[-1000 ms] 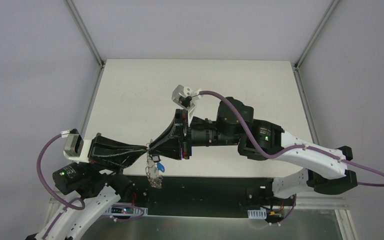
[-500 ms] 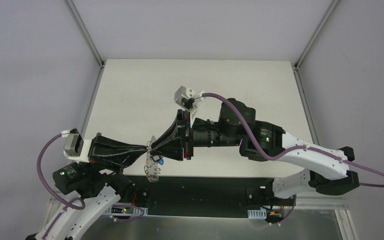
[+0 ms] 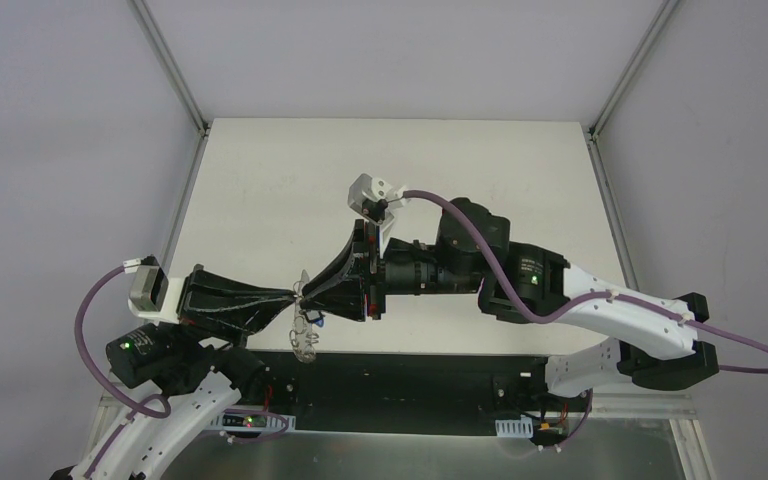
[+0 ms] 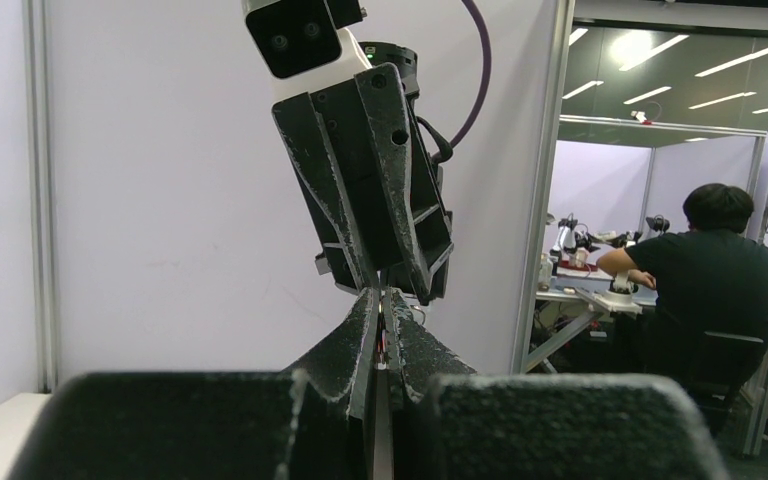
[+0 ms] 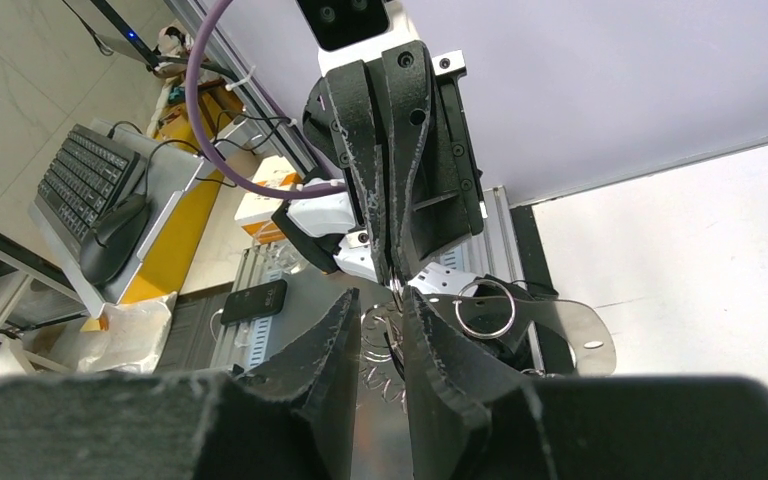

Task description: Put the keys on the keyring

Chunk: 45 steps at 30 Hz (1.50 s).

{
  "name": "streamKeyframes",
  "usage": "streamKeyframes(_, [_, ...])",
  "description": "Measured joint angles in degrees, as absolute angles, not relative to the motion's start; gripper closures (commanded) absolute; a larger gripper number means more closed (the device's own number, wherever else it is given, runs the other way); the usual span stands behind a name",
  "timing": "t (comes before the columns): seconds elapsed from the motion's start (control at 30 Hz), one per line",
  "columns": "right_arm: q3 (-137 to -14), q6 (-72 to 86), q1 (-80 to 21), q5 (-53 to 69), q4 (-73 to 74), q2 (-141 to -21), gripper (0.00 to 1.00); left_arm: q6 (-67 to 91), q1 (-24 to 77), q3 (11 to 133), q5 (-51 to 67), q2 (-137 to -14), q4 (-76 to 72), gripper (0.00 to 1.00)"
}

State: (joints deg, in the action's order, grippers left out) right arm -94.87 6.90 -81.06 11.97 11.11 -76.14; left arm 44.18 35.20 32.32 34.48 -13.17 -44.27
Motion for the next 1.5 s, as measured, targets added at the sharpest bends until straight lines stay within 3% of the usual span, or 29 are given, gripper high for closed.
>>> streamKeyframes(0.8, [-92.88,4.89,-82.08,9.63,10.92,-77.21,0.76,44.14,35.2,32.34,34.44,-13.17,-43.99,1.0])
streamKeyframes(1.03, [-91.57,4.62,-82.28,9.37,10.9,-77.21,0.84,44.14,35.2,32.34,34.26,-13.17,-43.51,1.0])
streamKeyframes(1.5, [-89.76,3.09,-82.81,8.51,9.3,-76.62,0.8,44.14,35.2,32.34,34.24,-13.17,-43.46,1.0])
